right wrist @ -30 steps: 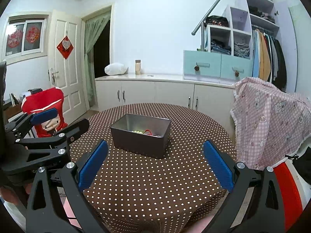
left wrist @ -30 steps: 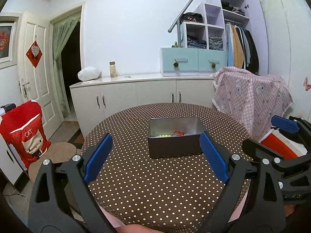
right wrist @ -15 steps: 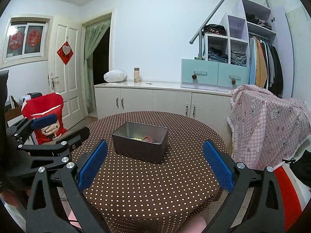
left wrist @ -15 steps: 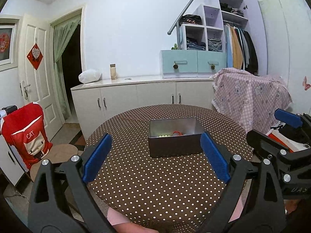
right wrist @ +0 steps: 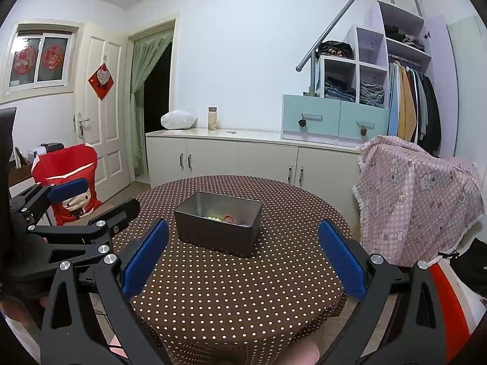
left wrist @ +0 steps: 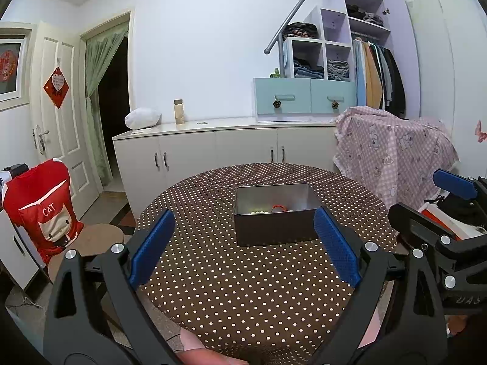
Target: Organize jewelry
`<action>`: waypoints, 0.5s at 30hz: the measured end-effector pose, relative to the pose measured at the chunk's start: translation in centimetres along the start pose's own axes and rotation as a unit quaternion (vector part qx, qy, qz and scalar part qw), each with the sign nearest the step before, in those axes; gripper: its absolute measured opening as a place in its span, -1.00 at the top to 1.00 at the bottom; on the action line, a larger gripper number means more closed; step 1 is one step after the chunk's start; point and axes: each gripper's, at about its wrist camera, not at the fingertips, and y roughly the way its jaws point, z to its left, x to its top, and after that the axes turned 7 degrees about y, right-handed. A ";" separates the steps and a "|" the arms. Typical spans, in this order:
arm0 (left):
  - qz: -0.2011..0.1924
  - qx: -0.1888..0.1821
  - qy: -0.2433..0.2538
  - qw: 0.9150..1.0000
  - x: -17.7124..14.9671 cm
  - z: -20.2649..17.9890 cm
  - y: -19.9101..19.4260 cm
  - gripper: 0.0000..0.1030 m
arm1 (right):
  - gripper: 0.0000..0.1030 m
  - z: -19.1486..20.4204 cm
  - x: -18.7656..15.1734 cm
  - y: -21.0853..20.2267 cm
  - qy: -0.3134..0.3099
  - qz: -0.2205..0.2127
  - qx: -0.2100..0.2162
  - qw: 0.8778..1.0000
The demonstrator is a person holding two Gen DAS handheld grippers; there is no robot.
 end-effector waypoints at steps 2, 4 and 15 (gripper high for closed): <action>0.001 -0.001 0.000 1.000 0.0 0.1 0.0 -0.77 | -0.84 0.0 -0.1 0.0 0.001 0.001 0.000 1.000; 0.002 -0.001 0.000 1.000 0.0 0.1 0.0 -0.77 | -0.84 0.0 -0.1 0.0 0.001 0.001 0.000 1.000; 0.004 0.001 0.002 1.000 0.0 0.0 -0.2 -0.78 | -0.84 -0.2 -0.3 0.0 0.006 0.003 0.002 1.000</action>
